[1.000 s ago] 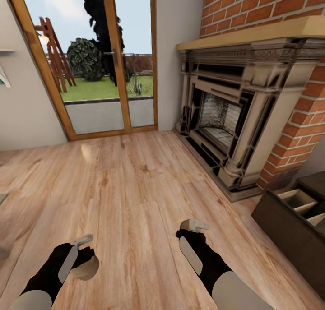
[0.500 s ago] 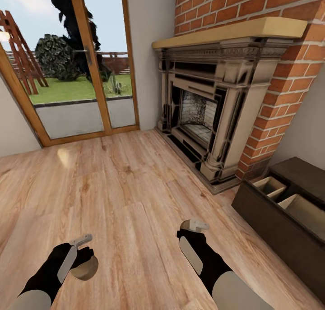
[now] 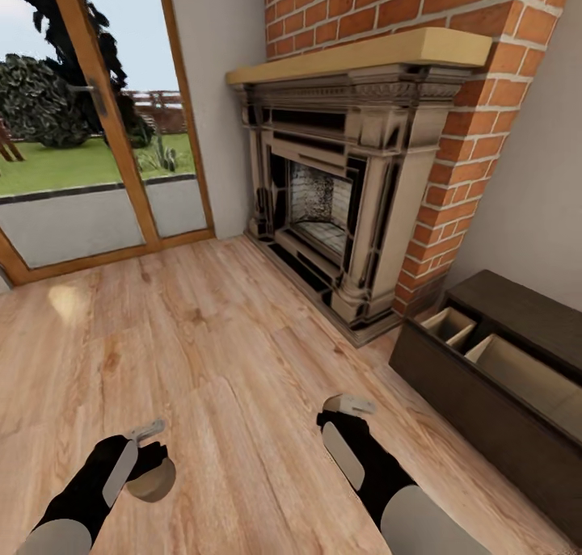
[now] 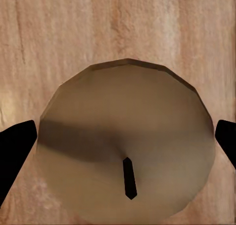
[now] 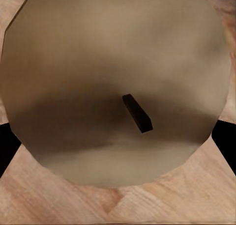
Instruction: Place each of the two pumpkins and all three candles from the living room inside a cabinet in the living room (use any cabinet), then make sure every cabinet is closed, and position the cauldron so it is next to a table in the living room.
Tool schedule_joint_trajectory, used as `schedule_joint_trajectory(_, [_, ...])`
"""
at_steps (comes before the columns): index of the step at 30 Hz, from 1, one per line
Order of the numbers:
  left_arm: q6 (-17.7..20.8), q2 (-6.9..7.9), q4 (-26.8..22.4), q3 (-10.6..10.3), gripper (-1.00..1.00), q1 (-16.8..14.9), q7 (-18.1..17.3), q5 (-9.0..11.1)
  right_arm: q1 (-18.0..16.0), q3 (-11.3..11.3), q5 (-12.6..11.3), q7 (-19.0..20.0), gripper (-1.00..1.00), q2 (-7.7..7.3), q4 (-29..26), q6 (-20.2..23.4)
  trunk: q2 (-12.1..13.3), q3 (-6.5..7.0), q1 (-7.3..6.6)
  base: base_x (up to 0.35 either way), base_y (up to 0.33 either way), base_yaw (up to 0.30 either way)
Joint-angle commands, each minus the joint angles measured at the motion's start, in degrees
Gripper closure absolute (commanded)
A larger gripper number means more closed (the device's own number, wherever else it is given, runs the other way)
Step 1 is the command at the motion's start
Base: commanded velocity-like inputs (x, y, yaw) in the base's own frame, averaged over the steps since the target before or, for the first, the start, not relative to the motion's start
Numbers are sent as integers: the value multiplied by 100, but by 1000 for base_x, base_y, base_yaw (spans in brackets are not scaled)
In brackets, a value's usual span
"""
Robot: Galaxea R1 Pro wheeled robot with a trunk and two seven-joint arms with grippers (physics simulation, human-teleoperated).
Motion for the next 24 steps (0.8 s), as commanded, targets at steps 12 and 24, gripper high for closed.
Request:
schedule_joint_trajectory(12, [1, -12, -2, 1, 100, 0, 0, 1, -1, -50, -422, -13, 100, 0, 14, 5, 0, 0, 0, 123, 13, -281])
schedule_joint_trajectory(24, [7, -29, -9, 8, 100, 0, 9, -8, -1, -317, -425, -12, 100, 0, 159, -2, 40, 18, -22, 1, 0, -281])
